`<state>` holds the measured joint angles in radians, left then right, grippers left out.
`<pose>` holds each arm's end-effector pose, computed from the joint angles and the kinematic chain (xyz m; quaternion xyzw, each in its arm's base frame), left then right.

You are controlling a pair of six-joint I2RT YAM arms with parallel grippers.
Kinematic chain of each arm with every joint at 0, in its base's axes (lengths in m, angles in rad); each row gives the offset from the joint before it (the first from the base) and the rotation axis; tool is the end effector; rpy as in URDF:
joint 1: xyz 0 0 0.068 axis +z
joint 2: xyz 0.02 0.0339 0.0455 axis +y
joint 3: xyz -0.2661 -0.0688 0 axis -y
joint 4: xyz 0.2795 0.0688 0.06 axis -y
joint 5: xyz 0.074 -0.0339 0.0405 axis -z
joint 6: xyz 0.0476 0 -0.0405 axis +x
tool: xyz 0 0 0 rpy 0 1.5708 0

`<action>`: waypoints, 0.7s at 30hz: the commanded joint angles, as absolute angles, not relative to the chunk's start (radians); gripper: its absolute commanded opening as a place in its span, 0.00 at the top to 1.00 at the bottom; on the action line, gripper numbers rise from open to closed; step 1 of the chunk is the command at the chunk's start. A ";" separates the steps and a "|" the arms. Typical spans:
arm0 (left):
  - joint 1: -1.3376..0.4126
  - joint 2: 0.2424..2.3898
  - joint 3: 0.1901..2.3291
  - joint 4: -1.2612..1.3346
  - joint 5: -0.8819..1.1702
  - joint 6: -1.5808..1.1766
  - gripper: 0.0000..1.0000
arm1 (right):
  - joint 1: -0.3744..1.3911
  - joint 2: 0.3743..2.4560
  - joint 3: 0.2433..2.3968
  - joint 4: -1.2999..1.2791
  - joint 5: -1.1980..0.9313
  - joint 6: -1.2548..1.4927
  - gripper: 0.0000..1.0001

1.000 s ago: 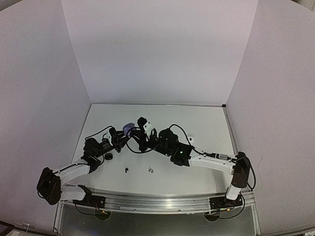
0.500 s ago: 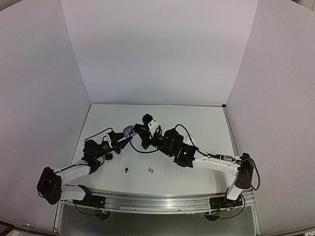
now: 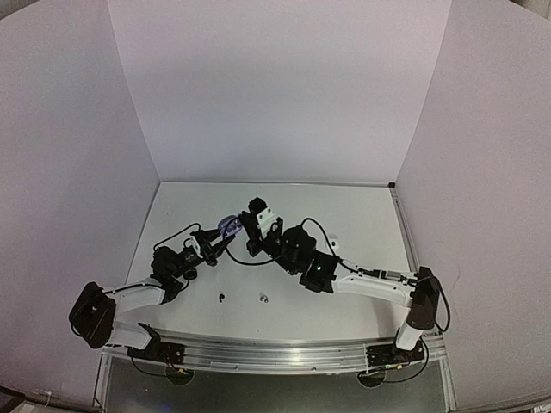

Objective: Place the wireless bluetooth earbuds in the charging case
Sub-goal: Insert the right earbud into the right side groove of the charging case.

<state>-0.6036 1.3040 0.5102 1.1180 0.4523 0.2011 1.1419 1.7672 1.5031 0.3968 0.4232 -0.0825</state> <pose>0.2346 -0.1870 0.2502 0.3903 0.4521 -0.2864 0.7491 0.2148 0.4227 0.3750 -0.2407 0.6178 0.2523 0.7047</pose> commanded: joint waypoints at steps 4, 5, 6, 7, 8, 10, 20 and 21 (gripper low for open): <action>-0.613 1.348 0.532 1.268 0.384 0.178 1.00 | 1.175 1.831 1.594 0.429 0.577 -0.171 1.00; -0.613 1.350 0.535 1.270 0.379 0.160 1.00 | 1.182 1.839 1.602 0.430 0.599 -0.185 1.00; -0.614 1.350 0.537 1.270 0.373 0.146 1.00 | 1.188 1.845 1.606 0.434 0.625 -0.196 1.00; -0.614 1.350 0.539 1.270 0.368 0.135 1.00 | 1.193 1.848 1.606 0.442 0.645 -0.208 1.00; -0.614 1.350 0.538 1.269 0.367 0.130 1.00 | 1.194 1.850 1.602 0.452 0.657 -0.210 1.00; -0.614 1.350 0.534 1.265 0.362 0.122 1.00 | 1.195 1.852 1.594 0.469 0.669 -0.213 1.00; -0.614 1.344 0.533 1.264 0.375 0.081 1.00 | 1.203 1.908 1.631 0.482 0.722 -0.221 1.00; -0.614 1.342 0.533 1.263 0.376 0.080 1.00 | 1.203 1.911 1.634 0.482 0.729 -0.231 1.00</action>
<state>-0.6098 1.3479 0.5102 1.2140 0.3809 0.1026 1.1969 1.8853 1.5834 0.4355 0.6661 -0.2030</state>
